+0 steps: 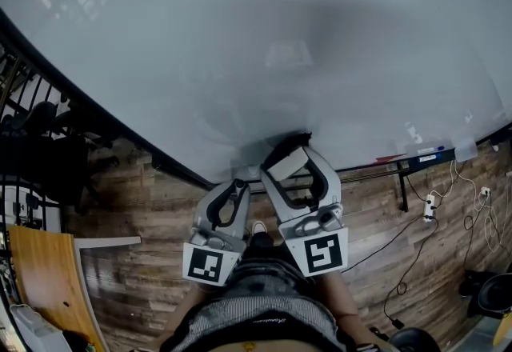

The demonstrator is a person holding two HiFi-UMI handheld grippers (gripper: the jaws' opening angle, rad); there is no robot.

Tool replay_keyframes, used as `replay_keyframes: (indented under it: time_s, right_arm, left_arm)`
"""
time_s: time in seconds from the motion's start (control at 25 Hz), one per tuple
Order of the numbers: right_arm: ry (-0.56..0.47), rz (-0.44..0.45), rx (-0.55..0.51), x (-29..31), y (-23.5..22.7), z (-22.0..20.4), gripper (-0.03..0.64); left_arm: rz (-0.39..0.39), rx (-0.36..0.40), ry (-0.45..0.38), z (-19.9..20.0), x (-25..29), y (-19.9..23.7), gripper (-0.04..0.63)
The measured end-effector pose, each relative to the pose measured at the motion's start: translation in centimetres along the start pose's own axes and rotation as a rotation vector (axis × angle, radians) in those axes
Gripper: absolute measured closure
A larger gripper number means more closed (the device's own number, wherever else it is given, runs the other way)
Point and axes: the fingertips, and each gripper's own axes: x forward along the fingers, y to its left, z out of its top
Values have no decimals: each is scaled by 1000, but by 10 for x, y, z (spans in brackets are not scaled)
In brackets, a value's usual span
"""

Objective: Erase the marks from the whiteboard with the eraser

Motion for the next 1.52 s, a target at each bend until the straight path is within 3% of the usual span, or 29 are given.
replay_keyframes:
  time_s: [0.6,0.92,1.52]
  right_arm:
    - [129,-104,36,-32,8,-37,356]
    - [192,-115,57,-45,7,-48,357]
    - [196,-112,62,-44,7,-47,357]
  left_arm:
    - [-57,49,-46,13,2,-15,525]
    - [-83,57,-49,14,7,-28,525]
    - [-94,29,-45,12,8,-24,525]
